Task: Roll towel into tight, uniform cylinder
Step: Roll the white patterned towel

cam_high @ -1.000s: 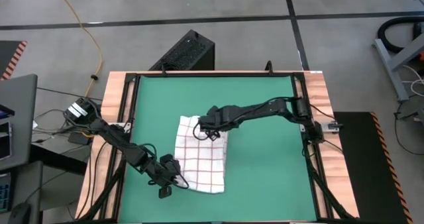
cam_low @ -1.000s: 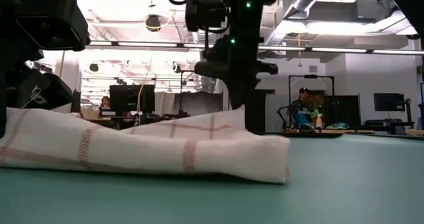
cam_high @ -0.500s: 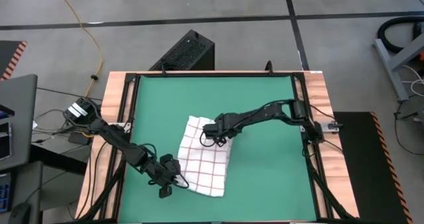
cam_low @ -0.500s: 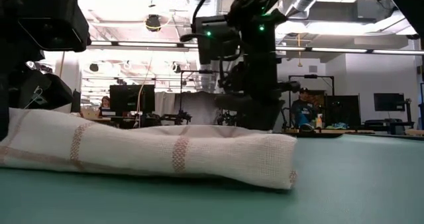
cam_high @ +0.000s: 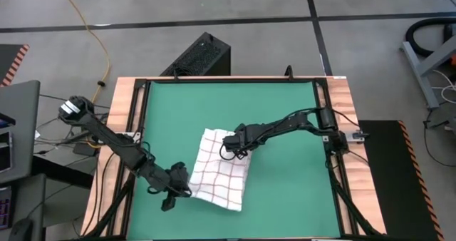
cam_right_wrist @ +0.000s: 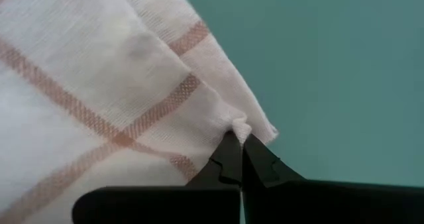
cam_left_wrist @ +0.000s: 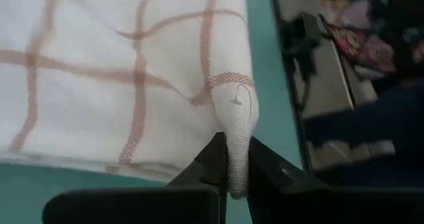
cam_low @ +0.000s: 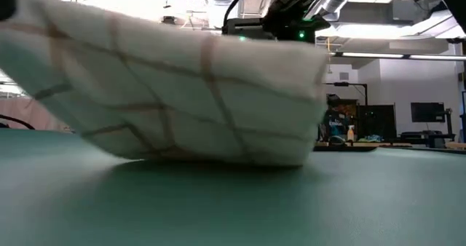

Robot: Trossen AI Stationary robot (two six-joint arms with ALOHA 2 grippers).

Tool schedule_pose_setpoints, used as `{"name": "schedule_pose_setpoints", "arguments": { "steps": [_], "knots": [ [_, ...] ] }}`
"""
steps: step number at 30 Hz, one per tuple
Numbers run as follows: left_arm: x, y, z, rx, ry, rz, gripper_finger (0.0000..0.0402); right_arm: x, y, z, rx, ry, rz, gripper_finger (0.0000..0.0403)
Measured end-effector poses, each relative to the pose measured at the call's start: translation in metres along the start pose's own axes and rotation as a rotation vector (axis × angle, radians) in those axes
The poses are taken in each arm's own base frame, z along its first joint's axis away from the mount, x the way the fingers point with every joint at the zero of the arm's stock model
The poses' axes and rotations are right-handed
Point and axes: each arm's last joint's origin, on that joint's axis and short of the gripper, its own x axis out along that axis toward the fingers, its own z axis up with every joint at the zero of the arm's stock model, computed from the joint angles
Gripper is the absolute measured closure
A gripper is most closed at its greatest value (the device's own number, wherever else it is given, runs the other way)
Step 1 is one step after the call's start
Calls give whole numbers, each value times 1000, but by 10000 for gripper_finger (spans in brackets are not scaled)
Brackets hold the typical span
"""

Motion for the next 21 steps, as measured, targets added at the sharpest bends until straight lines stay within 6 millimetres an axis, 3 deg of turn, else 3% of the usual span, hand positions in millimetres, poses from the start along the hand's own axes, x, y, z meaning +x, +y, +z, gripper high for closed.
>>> {"name": "schedule_pose_setpoints", "arguments": {
  "steps": [5,13,18,21],
  "knots": [
    [-3,-1,-6,50,80,-35,368,1,1,1,6,-9,14,395],
    [19,7,-23,74,206,51,361,-1,6,-2,-17,-36,10,381],
    [33,11,-30,34,248,76,361,-27,2,-1,-95,-89,-7,327],
    [37,13,-34,17,277,84,360,-54,-7,-3,-92,-144,12,289]
  ]
}}
